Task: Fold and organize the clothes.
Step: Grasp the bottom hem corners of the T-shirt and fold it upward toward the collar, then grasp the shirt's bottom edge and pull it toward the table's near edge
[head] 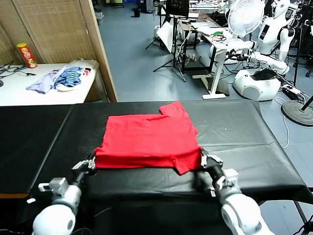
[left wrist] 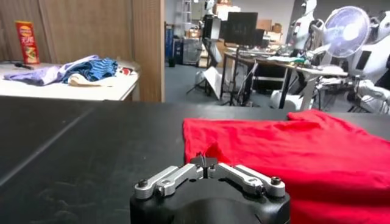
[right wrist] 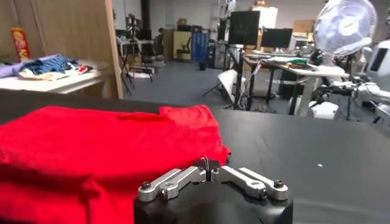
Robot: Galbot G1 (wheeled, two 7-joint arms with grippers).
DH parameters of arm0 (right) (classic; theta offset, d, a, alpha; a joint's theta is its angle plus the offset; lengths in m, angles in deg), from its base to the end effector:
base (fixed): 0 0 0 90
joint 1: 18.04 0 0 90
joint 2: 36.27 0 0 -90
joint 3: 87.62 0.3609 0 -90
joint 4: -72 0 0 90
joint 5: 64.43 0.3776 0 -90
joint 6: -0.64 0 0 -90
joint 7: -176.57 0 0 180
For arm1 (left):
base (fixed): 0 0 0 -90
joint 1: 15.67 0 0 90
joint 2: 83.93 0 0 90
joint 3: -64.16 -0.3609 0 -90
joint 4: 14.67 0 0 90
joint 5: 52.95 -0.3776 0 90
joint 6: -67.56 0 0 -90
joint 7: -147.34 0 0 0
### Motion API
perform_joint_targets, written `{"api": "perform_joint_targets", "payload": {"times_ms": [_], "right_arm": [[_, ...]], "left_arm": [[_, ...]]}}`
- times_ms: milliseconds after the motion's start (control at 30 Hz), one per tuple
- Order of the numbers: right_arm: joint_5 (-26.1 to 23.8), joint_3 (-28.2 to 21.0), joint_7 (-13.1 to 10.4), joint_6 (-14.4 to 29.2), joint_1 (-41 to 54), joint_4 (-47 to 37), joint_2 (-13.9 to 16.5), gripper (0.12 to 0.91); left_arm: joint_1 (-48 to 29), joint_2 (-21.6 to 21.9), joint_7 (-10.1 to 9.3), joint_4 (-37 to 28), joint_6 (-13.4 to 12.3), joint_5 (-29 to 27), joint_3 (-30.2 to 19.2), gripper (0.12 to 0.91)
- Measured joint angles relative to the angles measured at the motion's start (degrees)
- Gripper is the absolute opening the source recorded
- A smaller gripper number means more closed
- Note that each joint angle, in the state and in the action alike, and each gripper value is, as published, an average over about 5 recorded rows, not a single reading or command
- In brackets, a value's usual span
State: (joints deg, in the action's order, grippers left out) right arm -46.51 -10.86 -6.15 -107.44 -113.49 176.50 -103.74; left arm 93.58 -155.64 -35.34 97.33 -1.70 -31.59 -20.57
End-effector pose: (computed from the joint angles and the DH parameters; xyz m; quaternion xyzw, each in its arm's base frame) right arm 0.3278 -0.0247 -0.3107 0.1237 -0.9836 0.0445 0.1234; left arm 0.2638 0.0994 -0.3021 0.0007 -0.9882 0.0136 0.1527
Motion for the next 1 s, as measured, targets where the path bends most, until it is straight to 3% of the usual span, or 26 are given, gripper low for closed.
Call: {"api": "perform_joint_targets", "payload": {"times_ms": [100,200,367,433,567,767,867,1000], "right_arm": [[0.01,0.39,0.99,-0.34,-0.62,0.51,0.54,0.357],[-0.04,1.17,1.42,-1.47,-2.59,2.93,1.31,0.507],[-1.13,2.96,1.08,-2.70,-7.44,7.62,2.53,0.749],[-1.50,3.47,1.02,-2.69,-9.18,8.47,2.64,0.780],[-2.21,3.78,1.00,-2.60,-11.73,8.86,2.22,0.722],[-2.56,3.74,0.92,-2.62,-12.78,7.80,1.15,0.497],[-2.48,3.61,0.88,-2.68,-13.08,7.21,0.70,0.377],[-2.43,3.53,0.66,-2.60,-13.79,7.16,0.42,0.192]], "left_arm": [[-1.38,-0.05,-0.56,-1.86,0.01,-0.25,-0.27,0.129],[-1.61,0.02,-0.79,-2.32,0.27,-0.34,-0.21,0.201],[0.05,0.54,-0.91,-0.72,0.84,-0.18,-0.02,0.470],[1.12,0.67,-0.92,0.14,0.93,0.04,-0.01,0.588],[3.01,0.51,-0.87,0.98,1.29,1.53,0.08,0.759],[3.72,0.18,-0.82,0.59,2.03,4.20,0.54,0.788],[3.61,0.18,-0.76,-0.17,2.17,4.79,0.81,0.727],[3.48,0.07,-0.67,-1.08,2.33,5.44,0.91,0.521]]}}
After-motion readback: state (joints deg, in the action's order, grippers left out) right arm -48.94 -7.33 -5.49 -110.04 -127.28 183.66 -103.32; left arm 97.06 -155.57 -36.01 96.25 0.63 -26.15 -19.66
